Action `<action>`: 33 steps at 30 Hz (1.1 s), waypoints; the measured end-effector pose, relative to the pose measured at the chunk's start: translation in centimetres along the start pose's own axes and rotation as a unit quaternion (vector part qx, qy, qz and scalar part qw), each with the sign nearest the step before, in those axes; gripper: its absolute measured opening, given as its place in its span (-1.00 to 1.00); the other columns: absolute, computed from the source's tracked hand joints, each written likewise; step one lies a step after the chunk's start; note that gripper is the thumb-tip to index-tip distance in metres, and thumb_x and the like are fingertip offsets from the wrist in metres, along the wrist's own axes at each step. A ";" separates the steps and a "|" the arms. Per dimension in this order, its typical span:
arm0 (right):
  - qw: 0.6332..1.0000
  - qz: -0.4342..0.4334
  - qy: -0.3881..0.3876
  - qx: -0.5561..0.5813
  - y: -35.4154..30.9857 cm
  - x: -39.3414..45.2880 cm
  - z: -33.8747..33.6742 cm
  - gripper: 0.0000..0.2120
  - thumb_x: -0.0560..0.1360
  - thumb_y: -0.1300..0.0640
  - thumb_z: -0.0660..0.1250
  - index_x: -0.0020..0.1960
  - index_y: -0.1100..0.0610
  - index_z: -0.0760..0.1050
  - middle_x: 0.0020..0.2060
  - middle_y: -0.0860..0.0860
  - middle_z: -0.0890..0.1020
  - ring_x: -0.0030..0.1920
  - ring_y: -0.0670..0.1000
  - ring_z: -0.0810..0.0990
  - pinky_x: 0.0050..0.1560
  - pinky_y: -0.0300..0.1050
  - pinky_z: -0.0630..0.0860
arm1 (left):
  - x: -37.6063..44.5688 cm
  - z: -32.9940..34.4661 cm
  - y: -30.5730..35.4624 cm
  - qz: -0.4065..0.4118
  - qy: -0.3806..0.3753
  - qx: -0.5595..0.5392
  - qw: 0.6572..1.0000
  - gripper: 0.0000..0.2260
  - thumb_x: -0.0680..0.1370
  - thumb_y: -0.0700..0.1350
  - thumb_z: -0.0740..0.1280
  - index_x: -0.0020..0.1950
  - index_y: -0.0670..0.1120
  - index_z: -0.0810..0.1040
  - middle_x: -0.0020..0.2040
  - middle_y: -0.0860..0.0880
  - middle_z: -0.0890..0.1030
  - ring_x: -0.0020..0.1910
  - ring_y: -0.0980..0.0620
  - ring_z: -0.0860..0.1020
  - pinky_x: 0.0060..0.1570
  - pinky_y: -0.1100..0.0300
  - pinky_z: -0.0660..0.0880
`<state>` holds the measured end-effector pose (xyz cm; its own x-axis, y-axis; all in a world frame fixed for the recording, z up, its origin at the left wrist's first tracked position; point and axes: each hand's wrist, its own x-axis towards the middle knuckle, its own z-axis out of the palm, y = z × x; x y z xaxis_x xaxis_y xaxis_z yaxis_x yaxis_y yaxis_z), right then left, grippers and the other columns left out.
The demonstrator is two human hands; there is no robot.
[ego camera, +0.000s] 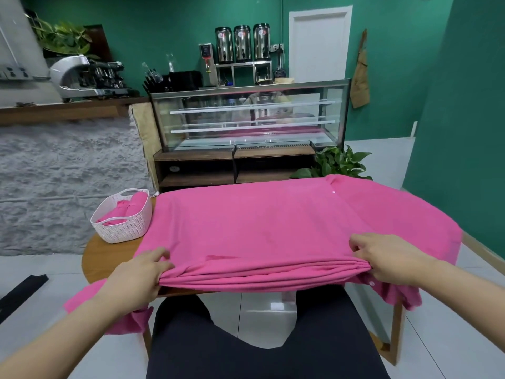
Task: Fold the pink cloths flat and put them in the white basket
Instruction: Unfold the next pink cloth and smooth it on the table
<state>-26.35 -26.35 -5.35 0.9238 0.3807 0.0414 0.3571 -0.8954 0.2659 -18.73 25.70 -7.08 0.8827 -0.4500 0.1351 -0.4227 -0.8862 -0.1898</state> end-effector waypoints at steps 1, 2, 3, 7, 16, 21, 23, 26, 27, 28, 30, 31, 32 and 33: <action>1.000 -0.014 0.009 -0.001 0.3 0.2 0.2 -0.82 0.35 0.02 0.21 -0.12 -0.09 0.56 0.03 -0.13 0.53 -0.06 -0.04 0.53 -0.14 -0.16 0.47 | 0.2 0.2 -0.3 0.015 0.003 -0.001 1.000 -0.58 0.19 -0.24 0.50 0.00 0.05 0.65 0.21 0.00 0.59 0.00 -0.06 0.62 -0.19 0.06 0.63; 0.999 -0.028 -0.004 0.018 0.6 0.4 0.4 -0.74 0.34 0.03 0.21 -0.04 -0.09 0.60 0.09 -0.13 0.56 0.03 -0.03 0.54 -0.01 -0.15 0.49 | 0.3 0.5 -0.4 0.029 0.017 -0.008 0.999 -0.55 0.11 -0.34 0.48 -0.07 0.02 0.66 0.17 -0.06 0.63 0.00 -0.12 0.64 -0.17 0.06 0.63; 0.998 -0.026 -0.027 0.054 0.5 0.4 0.0 -0.71 0.35 0.05 0.24 0.01 -0.09 0.61 0.12 -0.15 0.56 0.08 -0.05 0.54 0.07 -0.17 0.48 | 0.3 0.2 -0.2 0.020 0.006 -0.041 0.999 -0.53 0.11 -0.39 0.44 -0.11 0.05 0.63 0.11 -0.06 0.65 -0.01 -0.14 0.65 -0.15 0.10 0.61; 0.992 0.019 -0.082 0.090 -0.3 0.4 -0.5 -0.73 0.35 0.25 0.23 -0.03 -0.03 0.47 -0.07 -0.15 0.56 -0.08 -0.03 0.54 -0.08 -0.12 0.45 | 0.2 0.0 0.5 -0.029 0.008 -0.125 0.992 -0.56 0.30 -0.35 0.29 -0.23 0.22 0.30 -0.23 0.13 0.44 -0.14 -0.09 0.53 -0.23 0.12 0.36; 0.998 0.017 -0.061 0.029 -0.8 -0.6 -0.5 -0.52 0.45 -0.45 0.12 0.10 -0.12 0.49 0.01 -0.16 0.50 -0.18 -0.06 0.55 -0.11 -0.12 0.48 | -0.4 0.5 -0.3 -0.020 0.027 -0.087 0.996 -0.56 0.36 0.24 0.32 0.21 0.17 0.53 -0.04 0.14 0.60 -0.06 0.02 0.62 -0.19 0.13 0.51; 0.998 -0.020 -0.063 -0.021 -1.0 0.3 -0.5 -0.83 0.51 -0.03 0.17 -0.06 -0.02 0.51 0.10 -0.11 0.50 -0.05 -0.06 0.45 -0.05 -0.16 0.39 | -0.3 0.9 0.1 -0.022 -0.012 -0.034 0.999 -0.58 0.33 0.19 0.53 0.14 0.17 0.55 -0.02 0.17 0.40 -0.16 0.05 0.60 -0.31 0.08 0.55; 0.997 -0.027 -0.068 0.015 -0.6 0.6 0.0 -0.80 0.45 0.07 0.24 0.01 0.02 0.57 0.13 -0.12 0.52 0.09 -0.04 0.46 0.00 -0.22 0.34 | 0.0 0.9 0.1 -0.005 -0.001 0.003 1.000 -0.62 0.15 -0.19 0.60 -0.14 0.07 0.59 -0.03 0.10 0.50 -0.28 0.01 0.59 -0.49 0.08 0.54; 0.991 -0.005 -0.109 0.082 -0.7 0.6 0.0 -0.80 0.39 0.21 0.27 -0.04 -0.03 0.50 -0.10 -0.15 0.54 -0.05 -0.03 0.53 -0.07 -0.14 0.43 | 0.2 1.0 -0.2 0.017 0.000 -0.013 1.000 -0.55 0.06 -0.34 0.51 -0.11 -0.02 0.66 0.10 -0.03 0.65 -0.07 -0.12 0.65 -0.18 0.11 0.62; 0.991 -0.003 -0.113 0.075 -0.8 0.6 -0.1 -0.79 0.39 0.22 0.26 -0.08 -0.06 0.45 -0.17 -0.17 0.50 -0.10 -0.04 0.52 -0.08 -0.14 0.44 | 0.1 0.7 0.0 -0.007 -0.014 -0.049 0.999 -0.60 0.15 -0.29 0.51 -0.08 0.02 0.63 0.07 0.02 0.66 -0.04 -0.09 0.64 -0.10 0.12 0.59; 0.991 0.001 -0.112 0.072 -0.9 0.5 -0.3 -0.78 0.39 0.22 0.27 -0.11 -0.10 0.39 -0.22 -0.18 0.47 -0.14 -0.05 0.50 -0.11 -0.15 0.43 | 0.0 0.5 0.3 -0.041 -0.020 -0.070 0.996 -0.68 0.23 -0.21 0.51 -0.11 0.06 0.55 -0.03 0.09 0.64 -0.09 -0.04 0.60 -0.11 0.11 0.55; 0.991 0.013 -0.097 0.090 -0.9 0.4 -0.3 -0.76 0.38 0.17 0.29 -0.16 -0.15 0.31 -0.28 -0.18 0.46 -0.20 -0.06 0.49 -0.13 -0.14 0.44 | -0.2 -0.2 0.9 -0.055 -0.037 -0.034 0.997 -0.77 0.34 -0.14 0.42 -0.11 0.04 0.41 -0.18 0.09 0.52 -0.20 0.02 0.47 -0.16 0.07 0.49; 0.991 0.019 -0.088 0.101 -0.8 0.3 -0.4 -0.80 0.38 0.12 0.28 -0.15 -0.15 0.32 -0.27 -0.17 0.51 -0.20 -0.05 0.51 -0.12 -0.12 0.47 | -0.3 -0.6 1.2 -0.055 -0.039 -0.015 0.998 -0.81 0.41 -0.12 0.36 -0.07 0.06 0.41 -0.20 0.10 0.48 -0.20 0.04 0.42 -0.19 0.09 0.44; 0.991 0.019 -0.077 0.104 -0.7 0.1 -0.4 -0.85 0.40 0.08 0.25 -0.11 -0.14 0.36 -0.24 -0.16 0.56 -0.18 -0.03 0.54 -0.09 -0.09 0.48 | -0.4 -1.0 1.6 -0.053 -0.042 -0.003 0.998 -0.85 0.46 -0.06 0.33 0.00 0.10 0.44 -0.21 0.12 0.44 -0.18 0.05 0.41 -0.21 0.14 0.39; 0.992 0.016 -0.068 0.102 -0.6 0.0 -0.3 -0.87 0.41 0.04 0.23 -0.04 -0.11 0.39 -0.19 -0.14 0.60 -0.16 -0.03 0.55 -0.08 -0.09 0.48 | -0.5 -1.3 1.7 -0.053 -0.042 -0.004 0.998 -0.85 0.50 0.02 0.31 0.05 0.13 0.46 -0.23 0.13 0.43 -0.16 0.07 0.43 -0.21 0.18 0.35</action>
<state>-26.58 -25.73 -5.20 0.9401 0.3293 -0.0880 0.3353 -0.9398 0.0657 -20.15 24.22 -6.22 0.9365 -0.3432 0.0718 -0.3275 -0.9294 -0.1701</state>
